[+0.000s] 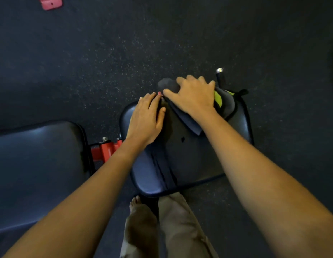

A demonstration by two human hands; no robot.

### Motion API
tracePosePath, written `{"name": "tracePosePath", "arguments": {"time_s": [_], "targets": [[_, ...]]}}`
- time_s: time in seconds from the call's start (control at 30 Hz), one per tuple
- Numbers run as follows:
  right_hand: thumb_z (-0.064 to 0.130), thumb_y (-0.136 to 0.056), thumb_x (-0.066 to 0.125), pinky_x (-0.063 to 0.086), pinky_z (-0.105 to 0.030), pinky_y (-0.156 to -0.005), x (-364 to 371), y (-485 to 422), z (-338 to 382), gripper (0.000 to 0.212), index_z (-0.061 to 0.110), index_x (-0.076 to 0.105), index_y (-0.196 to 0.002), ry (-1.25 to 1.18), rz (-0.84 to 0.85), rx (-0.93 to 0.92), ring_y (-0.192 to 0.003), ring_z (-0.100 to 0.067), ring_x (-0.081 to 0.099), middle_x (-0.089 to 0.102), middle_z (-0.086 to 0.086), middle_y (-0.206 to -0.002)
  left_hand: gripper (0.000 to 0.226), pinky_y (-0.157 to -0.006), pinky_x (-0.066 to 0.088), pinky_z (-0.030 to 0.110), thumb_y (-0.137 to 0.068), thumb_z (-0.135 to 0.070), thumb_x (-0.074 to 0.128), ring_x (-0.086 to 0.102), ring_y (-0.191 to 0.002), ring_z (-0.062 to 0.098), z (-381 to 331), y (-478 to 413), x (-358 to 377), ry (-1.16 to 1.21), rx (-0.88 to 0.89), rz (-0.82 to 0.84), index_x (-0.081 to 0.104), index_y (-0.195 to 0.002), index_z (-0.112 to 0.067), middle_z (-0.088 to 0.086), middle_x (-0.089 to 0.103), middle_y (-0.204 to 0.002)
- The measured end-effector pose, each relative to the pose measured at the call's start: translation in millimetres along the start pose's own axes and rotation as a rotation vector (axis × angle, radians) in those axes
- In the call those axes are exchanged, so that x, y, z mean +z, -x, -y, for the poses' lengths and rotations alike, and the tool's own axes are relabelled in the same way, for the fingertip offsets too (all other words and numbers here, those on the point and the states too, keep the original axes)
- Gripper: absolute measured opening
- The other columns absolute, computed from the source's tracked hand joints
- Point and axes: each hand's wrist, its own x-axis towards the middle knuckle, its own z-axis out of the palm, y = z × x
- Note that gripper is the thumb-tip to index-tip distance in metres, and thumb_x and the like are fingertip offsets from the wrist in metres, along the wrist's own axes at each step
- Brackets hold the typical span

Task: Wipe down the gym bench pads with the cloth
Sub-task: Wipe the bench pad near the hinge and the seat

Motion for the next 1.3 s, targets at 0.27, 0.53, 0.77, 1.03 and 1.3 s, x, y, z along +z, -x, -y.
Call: {"name": "tracePosePath", "arguments": {"time_s": [0.27,0.53,0.77,1.03,1.3], "targets": [[0.063,-0.091,0.042,0.034,-0.049,-0.102,1.1,32.0,-122.7,0.06,0.028,0.041,-0.14,-0.556,-0.014,0.504,-0.129,-0.035,0.04,0.044,-0.008,-0.141,0.05,-0.113,0.022,0.038,-0.098,-0.033,0.036,0.043,-0.129,0.032,-89.1,-44.5,39.3,-0.002,0.281,0.114,0.046,-0.136,-0.001,0.019,0.048,-0.138],[0.055,-0.096,0.04,0.029,-0.043,-0.106,38.0,140.1,-143.6,0.062,0.031,0.025,-0.15,-0.935,-0.009,0.711,-0.135,-0.03,0.036,0.036,-0.004,-0.15,0.052,-0.115,0.014,0.037,-0.098,-0.033,0.033,0.034,-0.136,0.032,-117.1,-44.1,68.8,-0.105,0.4,0.055,0.04,-0.14,-0.003,0.019,0.04,-0.145],[0.06,-0.093,0.038,0.035,-0.043,-0.099,10.9,23.1,-142.4,0.051,0.043,0.035,-0.141,-0.723,0.035,0.432,-0.127,-0.031,0.045,0.048,-0.004,-0.139,0.052,-0.115,0.014,0.034,-0.097,-0.03,0.035,0.037,-0.135,0.032,-115.2,-46.4,70.7,-0.103,0.409,0.024,0.041,-0.137,0.003,0.021,0.043,-0.142],[0.056,-0.096,0.037,0.029,-0.045,-0.105,39.8,127.7,-142.4,0.063,0.033,0.018,-0.152,-0.874,-0.006,0.671,-0.134,-0.031,0.037,0.032,-0.003,-0.152,0.052,-0.116,0.016,0.036,-0.098,-0.032,0.036,0.037,-0.135,0.03,-113.2,-45.5,72.8,-0.106,0.415,-0.003,0.042,-0.138,0.001,0.019,0.043,-0.143],[0.066,-0.093,0.031,0.032,-0.05,-0.102,17.5,53.4,-136.4,0.061,0.041,0.021,-0.148,-0.729,-0.003,0.589,-0.132,-0.035,0.038,0.036,-0.006,-0.149,0.054,-0.115,0.012,0.035,-0.097,-0.032,0.034,0.035,-0.136,0.032,-113.2,-44.0,73.7,-0.091,0.445,-0.004,0.041,-0.138,0.002,0.02,0.042,-0.143]]}}
